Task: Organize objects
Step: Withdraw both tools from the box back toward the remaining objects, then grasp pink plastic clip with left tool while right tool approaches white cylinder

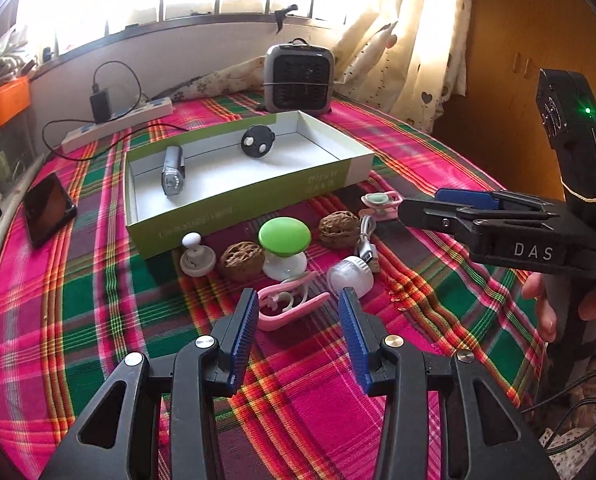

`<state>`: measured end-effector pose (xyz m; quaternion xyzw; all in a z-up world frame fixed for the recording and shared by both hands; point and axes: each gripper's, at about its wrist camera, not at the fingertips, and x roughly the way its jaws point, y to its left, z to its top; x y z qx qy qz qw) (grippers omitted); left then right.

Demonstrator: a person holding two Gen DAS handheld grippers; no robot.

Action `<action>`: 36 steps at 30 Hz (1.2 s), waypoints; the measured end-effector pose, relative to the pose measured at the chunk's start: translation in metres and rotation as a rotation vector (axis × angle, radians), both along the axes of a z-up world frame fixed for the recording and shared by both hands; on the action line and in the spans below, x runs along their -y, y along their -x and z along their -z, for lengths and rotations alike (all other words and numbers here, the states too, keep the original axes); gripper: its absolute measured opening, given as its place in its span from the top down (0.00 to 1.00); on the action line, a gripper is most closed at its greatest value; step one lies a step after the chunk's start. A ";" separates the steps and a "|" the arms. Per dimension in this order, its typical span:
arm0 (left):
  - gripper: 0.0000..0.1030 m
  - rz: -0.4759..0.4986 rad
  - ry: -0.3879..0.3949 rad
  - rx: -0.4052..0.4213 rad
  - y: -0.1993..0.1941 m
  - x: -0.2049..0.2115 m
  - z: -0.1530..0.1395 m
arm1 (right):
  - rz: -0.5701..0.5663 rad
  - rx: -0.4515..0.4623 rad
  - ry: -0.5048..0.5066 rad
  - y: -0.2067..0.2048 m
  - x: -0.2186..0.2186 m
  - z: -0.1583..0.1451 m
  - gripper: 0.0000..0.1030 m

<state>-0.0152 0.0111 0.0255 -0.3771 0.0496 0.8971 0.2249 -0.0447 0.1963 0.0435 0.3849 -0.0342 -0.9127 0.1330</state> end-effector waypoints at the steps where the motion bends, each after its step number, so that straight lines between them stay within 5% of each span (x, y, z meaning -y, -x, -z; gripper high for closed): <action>1: 0.61 0.003 0.012 -0.002 0.002 -0.001 0.001 | -0.001 0.001 0.003 -0.001 0.000 0.001 0.36; 20: 0.61 0.102 0.083 -0.036 0.005 -0.015 0.005 | -0.012 0.029 0.017 0.000 -0.001 0.010 0.36; 27: 0.61 0.114 0.070 0.002 0.021 -0.010 0.008 | -0.017 0.042 0.017 0.001 0.001 0.013 0.36; 31: 0.61 0.144 -0.017 0.043 0.022 -0.007 0.006 | -0.019 0.045 0.019 0.001 0.002 0.014 0.36; 36: 0.61 0.157 0.011 0.054 0.017 -0.013 0.010 | -0.016 0.049 0.021 0.003 0.001 0.015 0.36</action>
